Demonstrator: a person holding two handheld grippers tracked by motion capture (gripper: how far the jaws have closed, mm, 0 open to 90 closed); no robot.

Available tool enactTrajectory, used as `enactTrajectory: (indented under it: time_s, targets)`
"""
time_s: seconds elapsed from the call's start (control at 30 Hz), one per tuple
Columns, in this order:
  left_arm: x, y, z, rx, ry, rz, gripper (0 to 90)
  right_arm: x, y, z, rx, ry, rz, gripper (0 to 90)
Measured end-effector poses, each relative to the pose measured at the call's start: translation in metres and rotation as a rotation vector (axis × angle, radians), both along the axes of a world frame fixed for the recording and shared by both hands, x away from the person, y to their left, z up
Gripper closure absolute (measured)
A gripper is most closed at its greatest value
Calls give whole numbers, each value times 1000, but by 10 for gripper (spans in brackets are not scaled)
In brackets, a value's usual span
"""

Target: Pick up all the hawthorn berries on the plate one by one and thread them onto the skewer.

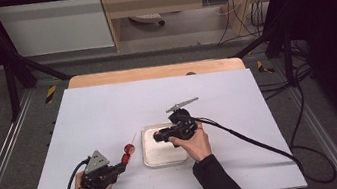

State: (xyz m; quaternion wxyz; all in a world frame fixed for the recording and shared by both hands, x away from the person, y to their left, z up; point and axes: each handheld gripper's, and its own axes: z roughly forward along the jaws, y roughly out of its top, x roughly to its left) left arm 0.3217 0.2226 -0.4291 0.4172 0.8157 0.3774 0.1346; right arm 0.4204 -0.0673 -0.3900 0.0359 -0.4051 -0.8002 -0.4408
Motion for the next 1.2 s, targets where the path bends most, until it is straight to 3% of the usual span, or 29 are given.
enactTrajectory:
  time_s: [0.2,0.5,0.87,1.2]
  targets:
    - [-2,-7,0,-15,1,12,880,-8,-10,-7,148,-41,-54,620]
    - [-5,-21,2,-34,-4,35,880,-14,-27,-16,321,-97,-140,621]
    - [-4,-45,4,-66,-2,55,880,-18,-37,-16,446,-192,-217,621]
    - [0,-61,10,-93,-8,54,880,-17,-40,-10,521,-230,-265,621]
